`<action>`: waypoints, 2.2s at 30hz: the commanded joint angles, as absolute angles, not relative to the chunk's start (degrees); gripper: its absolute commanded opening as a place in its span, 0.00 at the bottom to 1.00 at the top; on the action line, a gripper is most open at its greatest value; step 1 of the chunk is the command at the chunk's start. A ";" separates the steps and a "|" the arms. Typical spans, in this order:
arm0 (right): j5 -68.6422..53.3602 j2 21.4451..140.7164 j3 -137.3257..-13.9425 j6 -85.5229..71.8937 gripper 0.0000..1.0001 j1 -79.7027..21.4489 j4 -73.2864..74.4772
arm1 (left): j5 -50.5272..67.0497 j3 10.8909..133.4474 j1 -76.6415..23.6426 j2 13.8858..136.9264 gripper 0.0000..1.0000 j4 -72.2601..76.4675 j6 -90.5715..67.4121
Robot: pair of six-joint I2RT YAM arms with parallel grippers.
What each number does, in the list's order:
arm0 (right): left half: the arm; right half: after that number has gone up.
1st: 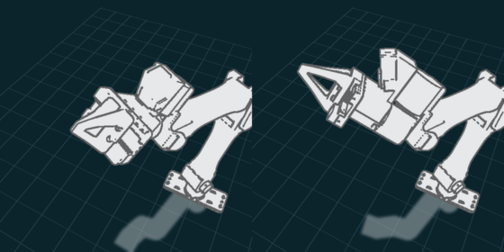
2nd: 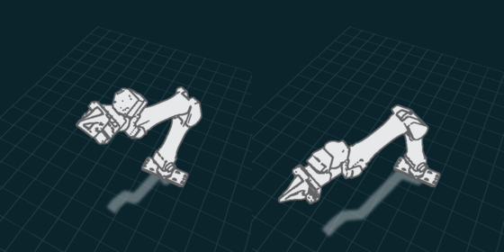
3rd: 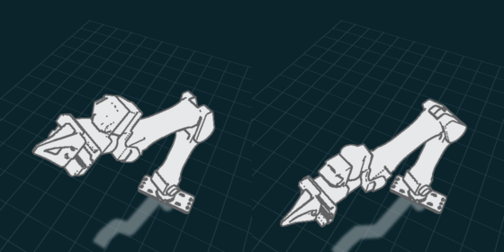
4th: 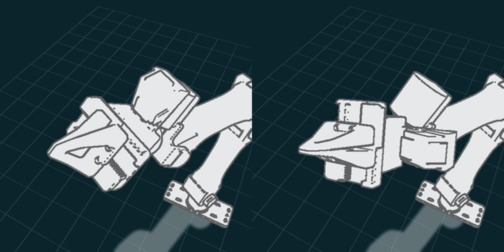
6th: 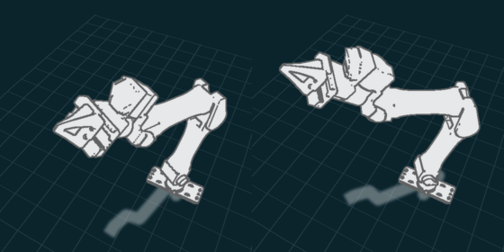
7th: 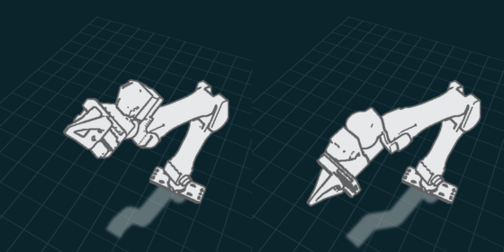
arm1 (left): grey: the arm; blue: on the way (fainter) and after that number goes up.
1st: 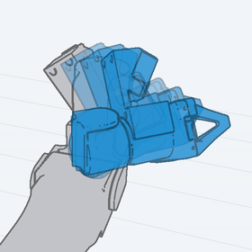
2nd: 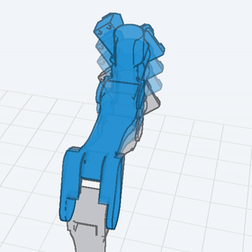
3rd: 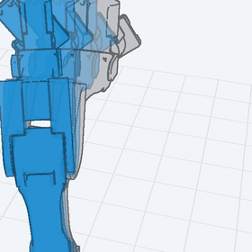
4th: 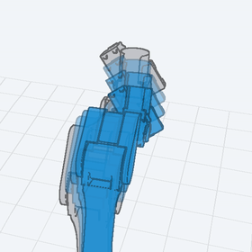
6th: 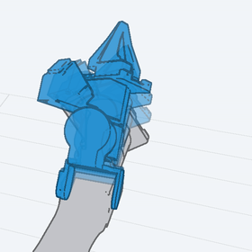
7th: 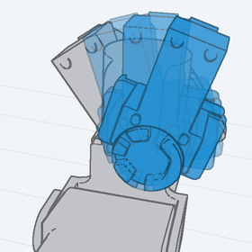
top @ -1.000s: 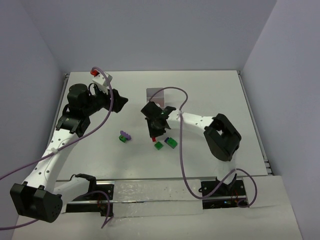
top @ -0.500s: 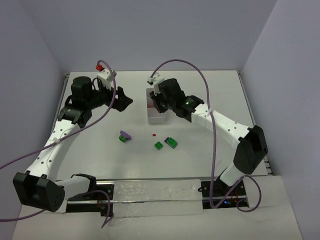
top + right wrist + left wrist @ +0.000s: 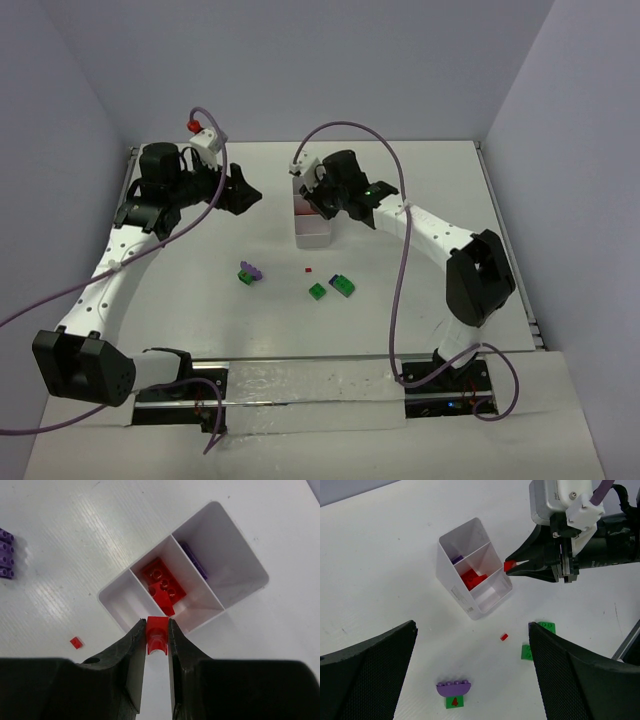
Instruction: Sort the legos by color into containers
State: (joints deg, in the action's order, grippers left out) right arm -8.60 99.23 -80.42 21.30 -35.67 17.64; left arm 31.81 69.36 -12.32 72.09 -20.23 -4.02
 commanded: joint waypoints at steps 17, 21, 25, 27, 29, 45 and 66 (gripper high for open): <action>-10.97 106.53 -85.61 28.12 0.45 -34.37 11.07 | 35.23 71.45 -10.46 72.78 0.99 -19.85 -5.72; -10.33 106.86 -85.76 27.71 0.56 -34.29 10.74 | 34.67 71.28 -10.46 72.87 0.99 -19.68 -5.72; -9.53 106.15 -86.28 26.39 0.60 -34.36 11.29 | 34.05 71.29 -10.46 72.79 0.99 -19.61 -5.79; -9.01 103.94 -86.06 22.22 0.60 -34.31 11.72 | 33.57 70.91 -10.45 72.56 0.99 -19.11 -6.20; -7.52 100.00 -85.26 16.51 0.60 -34.64 12.78 | 32.57 70.60 -10.37 72.04 0.99 -18.57 -6.90; 16.54 90.89 -68.64 -31.48 0.55 -51.35 23.27 | 25.97 68.09 -9.03 67.78 0.99 -15.67 -10.73; 15.39 106.01 -72.13 -39.52 0.47 -52.14 25.10 | 25.84 66.27 -8.44 67.21 0.99 -15.53 -9.17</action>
